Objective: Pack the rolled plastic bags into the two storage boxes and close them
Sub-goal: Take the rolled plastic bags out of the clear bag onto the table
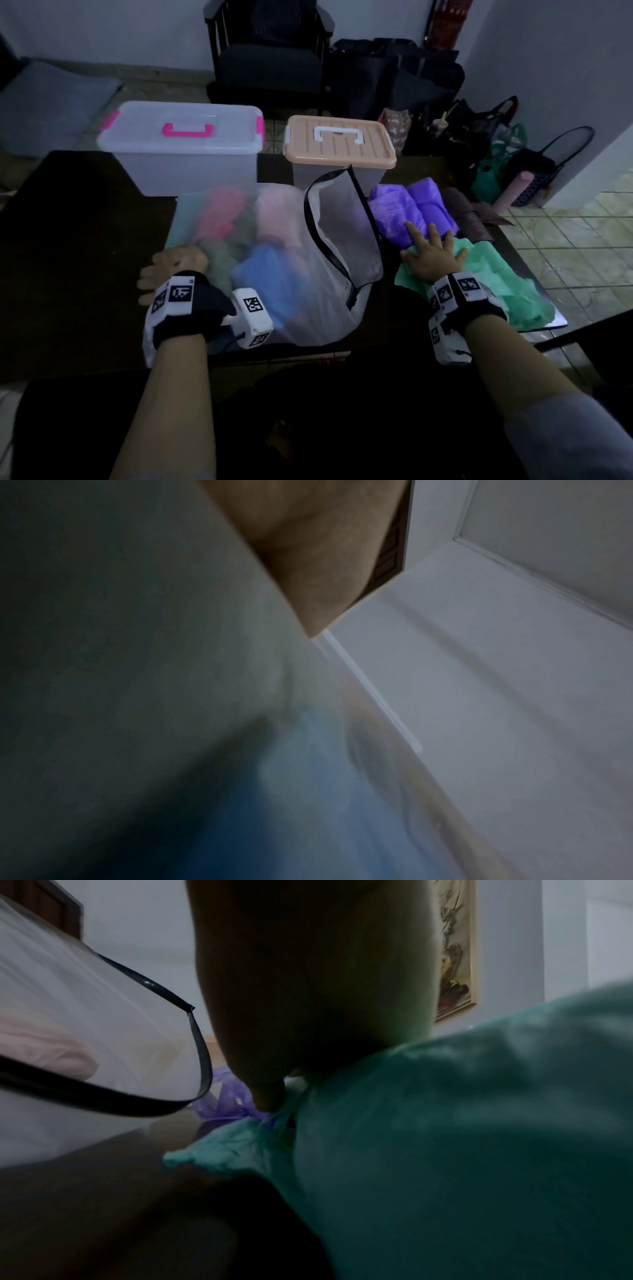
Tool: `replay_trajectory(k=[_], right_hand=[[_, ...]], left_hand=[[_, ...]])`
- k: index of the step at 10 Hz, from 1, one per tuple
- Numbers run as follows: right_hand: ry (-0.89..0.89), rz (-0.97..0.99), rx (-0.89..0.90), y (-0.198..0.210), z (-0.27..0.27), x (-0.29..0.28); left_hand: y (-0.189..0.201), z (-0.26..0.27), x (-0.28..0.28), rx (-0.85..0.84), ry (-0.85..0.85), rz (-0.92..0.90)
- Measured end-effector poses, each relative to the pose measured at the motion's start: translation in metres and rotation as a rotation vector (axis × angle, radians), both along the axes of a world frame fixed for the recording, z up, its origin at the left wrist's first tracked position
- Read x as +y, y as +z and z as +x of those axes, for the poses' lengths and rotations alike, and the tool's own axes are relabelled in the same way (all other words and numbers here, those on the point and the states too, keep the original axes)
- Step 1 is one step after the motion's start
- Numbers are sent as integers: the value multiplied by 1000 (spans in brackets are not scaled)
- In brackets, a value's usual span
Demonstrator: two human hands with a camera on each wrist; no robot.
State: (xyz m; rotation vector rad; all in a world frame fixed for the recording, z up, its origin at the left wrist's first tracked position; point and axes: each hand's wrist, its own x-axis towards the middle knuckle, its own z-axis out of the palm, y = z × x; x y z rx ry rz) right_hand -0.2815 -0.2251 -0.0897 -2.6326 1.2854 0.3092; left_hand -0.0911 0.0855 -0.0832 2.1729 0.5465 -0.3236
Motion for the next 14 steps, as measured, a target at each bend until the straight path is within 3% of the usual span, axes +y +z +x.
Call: replay_trajectory(k=[1, 3, 5, 7, 11, 14], right_hand=[[-1, 5, 16, 0, 1, -1], [7, -10, 20, -1, 1, 0], [13, -5, 29, 0, 1, 0], [15, -10, 4, 0, -1, 0], [23, -16, -25, -2, -3, -1], [29, -11, -27, 0, -3, 0]], left_hand=[[10, -8, 0, -34, -10, 86], [26, -15, -10, -151, -15, 24], [46, -20, -18, -230, -94, -171], [93, -34, -49, -396, -224, -318], [137, -62, -103, -634, -273, -636], [158, -62, -106, -647, -314, -831]])
